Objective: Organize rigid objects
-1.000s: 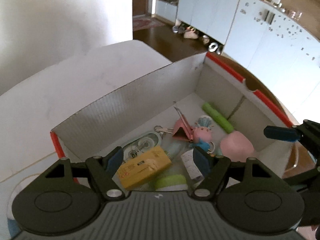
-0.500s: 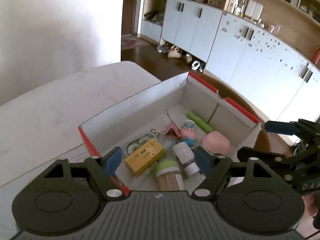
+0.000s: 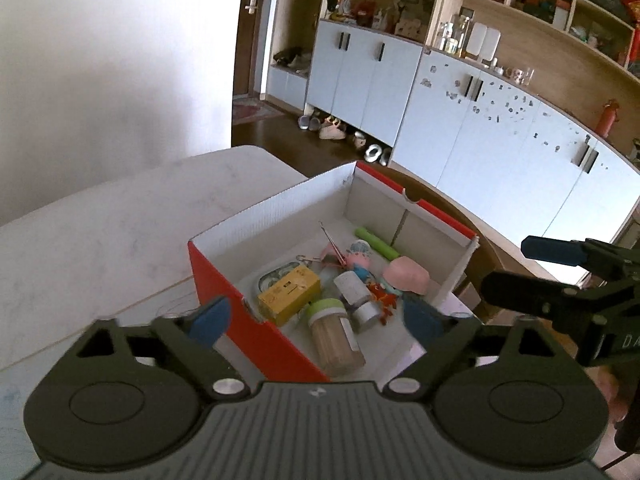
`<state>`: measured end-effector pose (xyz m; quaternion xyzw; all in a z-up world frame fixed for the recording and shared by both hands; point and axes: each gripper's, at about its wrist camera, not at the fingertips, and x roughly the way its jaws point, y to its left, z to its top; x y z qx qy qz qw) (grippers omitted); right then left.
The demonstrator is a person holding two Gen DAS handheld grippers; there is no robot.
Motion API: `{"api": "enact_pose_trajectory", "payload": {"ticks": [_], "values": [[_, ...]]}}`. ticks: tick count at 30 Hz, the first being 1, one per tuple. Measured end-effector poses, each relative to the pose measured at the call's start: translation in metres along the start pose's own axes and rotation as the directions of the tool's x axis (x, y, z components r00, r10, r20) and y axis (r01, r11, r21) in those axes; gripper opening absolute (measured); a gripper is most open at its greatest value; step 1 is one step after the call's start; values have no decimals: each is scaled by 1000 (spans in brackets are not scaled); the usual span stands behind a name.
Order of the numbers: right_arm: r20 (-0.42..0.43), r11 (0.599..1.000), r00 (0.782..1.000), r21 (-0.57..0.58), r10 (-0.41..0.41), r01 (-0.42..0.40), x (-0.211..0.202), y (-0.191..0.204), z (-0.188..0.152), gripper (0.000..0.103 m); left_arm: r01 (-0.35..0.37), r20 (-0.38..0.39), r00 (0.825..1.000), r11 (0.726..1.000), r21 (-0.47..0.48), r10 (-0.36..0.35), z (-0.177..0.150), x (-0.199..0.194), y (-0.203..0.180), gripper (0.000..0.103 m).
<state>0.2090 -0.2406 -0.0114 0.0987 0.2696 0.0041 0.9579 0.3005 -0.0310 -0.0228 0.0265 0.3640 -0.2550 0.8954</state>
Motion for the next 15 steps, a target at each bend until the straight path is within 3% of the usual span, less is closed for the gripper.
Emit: {"api": "enact_pose_trajectory", "payload": {"ticks": [12, 15], "values": [[44, 1000, 999, 22, -6, 5, -29, 18, -13, 103, 22, 73, 997, 999, 38, -25, -25, -41, -8, 102], [49, 1000, 999, 30, -8, 7, -34, 20, -15, 103, -8, 95, 996, 999, 50, 3, -28, -49, -12, 102]]}}
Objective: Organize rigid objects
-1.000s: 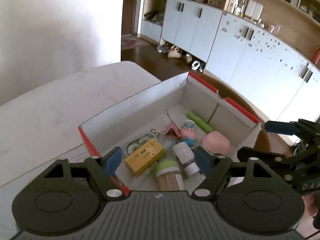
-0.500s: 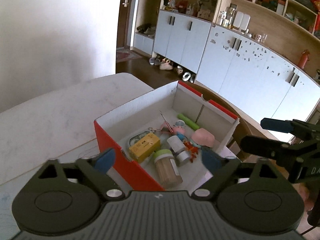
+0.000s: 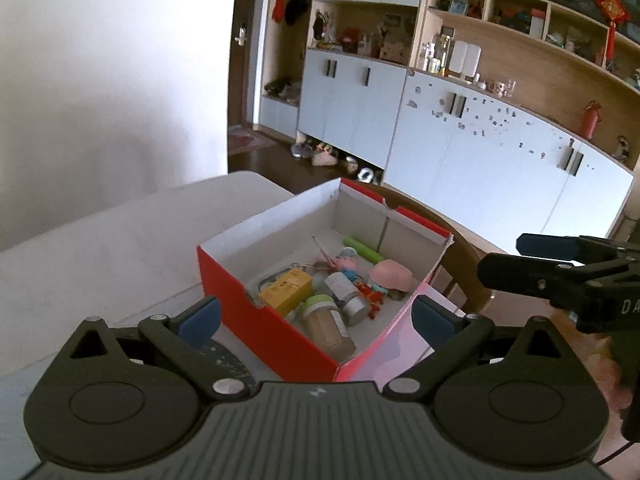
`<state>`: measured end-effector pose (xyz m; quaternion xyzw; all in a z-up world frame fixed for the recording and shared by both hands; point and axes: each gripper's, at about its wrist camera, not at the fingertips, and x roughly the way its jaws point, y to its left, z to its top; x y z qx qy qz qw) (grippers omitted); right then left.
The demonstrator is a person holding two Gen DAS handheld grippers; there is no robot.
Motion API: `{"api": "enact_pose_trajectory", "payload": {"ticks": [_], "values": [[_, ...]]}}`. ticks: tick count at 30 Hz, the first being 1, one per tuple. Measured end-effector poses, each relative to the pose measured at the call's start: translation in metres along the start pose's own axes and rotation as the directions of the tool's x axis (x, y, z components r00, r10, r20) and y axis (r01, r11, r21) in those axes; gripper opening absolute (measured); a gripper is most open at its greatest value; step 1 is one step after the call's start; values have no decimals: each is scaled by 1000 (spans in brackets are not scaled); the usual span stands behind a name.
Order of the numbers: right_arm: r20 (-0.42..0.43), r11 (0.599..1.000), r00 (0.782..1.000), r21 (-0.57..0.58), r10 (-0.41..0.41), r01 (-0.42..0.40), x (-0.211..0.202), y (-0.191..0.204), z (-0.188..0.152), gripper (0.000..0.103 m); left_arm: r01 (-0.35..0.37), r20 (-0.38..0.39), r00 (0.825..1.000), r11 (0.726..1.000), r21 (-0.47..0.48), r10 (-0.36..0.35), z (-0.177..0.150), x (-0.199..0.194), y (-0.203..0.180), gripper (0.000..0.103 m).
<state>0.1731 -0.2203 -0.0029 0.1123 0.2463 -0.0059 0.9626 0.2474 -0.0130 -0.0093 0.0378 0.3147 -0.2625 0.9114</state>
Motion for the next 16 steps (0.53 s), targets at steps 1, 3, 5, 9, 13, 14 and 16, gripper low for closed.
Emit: {"api": "enact_pose_trajectory", "payload": {"ticks": [1, 3, 5, 9, 13, 14, 16], "values": [[2, 1000, 1000, 3, 1, -1, -2, 0, 0, 103, -3, 6, 1000, 1000, 5, 3, -1, -2, -1, 102], [2, 1000, 1000, 3, 0, 0, -4, 0, -1, 103, 10, 14, 1000, 1000, 8, -10, -2, -6, -3, 102], [1, 1000, 1000, 6, 1, -1, -5, 1, -2, 103, 14, 14, 1000, 1000, 4, -14, -2, -7, -4, 102], [-3, 1000, 1000, 16, 1, -1, -4, -1, -4, 103, 26, 11, 1000, 1000, -7, -26, -3, -8, -5, 102], [-12, 1000, 1000, 25, -5, 5, -2, -2, -5, 103, 35, 5, 999, 999, -15, -35, -6, -7, -5, 102], [-13, 1000, 1000, 29, -8, 8, -2, -3, -5, 103, 35, 3, 999, 999, -18, -35, -7, -7, -5, 102], [-17, 999, 1000, 37, -9, 9, -1, -5, -8, 103, 32, -6, 999, 999, -24, -32, -7, -7, -5, 102]]}}
